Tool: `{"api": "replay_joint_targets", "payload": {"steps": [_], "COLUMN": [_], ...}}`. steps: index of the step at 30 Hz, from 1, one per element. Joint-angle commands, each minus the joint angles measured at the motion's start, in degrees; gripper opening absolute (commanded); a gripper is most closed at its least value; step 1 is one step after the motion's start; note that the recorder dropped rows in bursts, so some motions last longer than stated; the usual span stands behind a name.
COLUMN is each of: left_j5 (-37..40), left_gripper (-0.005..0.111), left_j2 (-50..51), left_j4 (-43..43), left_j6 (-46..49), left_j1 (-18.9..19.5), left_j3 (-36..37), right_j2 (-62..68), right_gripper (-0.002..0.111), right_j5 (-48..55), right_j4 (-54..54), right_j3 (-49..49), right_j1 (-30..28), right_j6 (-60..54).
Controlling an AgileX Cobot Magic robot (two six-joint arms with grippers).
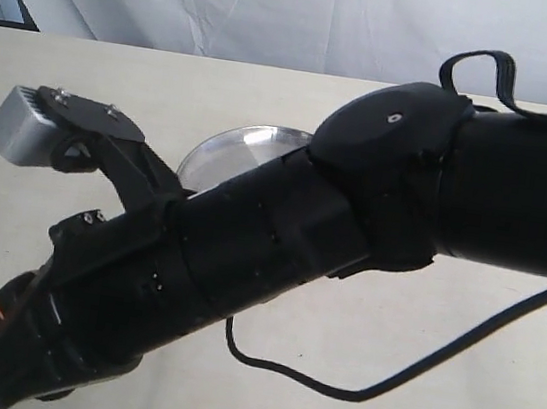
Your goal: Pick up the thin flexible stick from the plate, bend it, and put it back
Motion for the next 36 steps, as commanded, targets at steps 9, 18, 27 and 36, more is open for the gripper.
{"api": "replay_joint_targets", "payload": {"steps": [9, 18, 27, 36], "left_j5": [-0.8, -1.7, -12.7, -17.5], "left_gripper": [0.000, 0.000, 0.000, 0.000], "left_j2": [-0.1, -0.1, -0.1, 9.4], "left_j4": [3.7, 10.1, 6.4, 7.1], "left_j6": [5.8, 5.3, 5.6, 9.6], "left_j1": [-0.1, -0.1, -0.1, -0.1], "left_j3": [0.3, 0.3, -1.4, -9.0], "right_j2": [-1.1, -1.1, -3.6, -13.8], "right_gripper": [0.000, 0.000, 0.000, 0.000], "right_j5": [6.3, 8.5, 1.3, -11.6], "right_j4": [2.9, 3.8, -4.0, -24.0], "right_j3": [-0.3, -0.3, -0.3, -0.3], "right_j1": [0.0, 0.0, 0.0, 0.0], "right_j6": [2.5, 2.5, 3.9, 22.5]}}
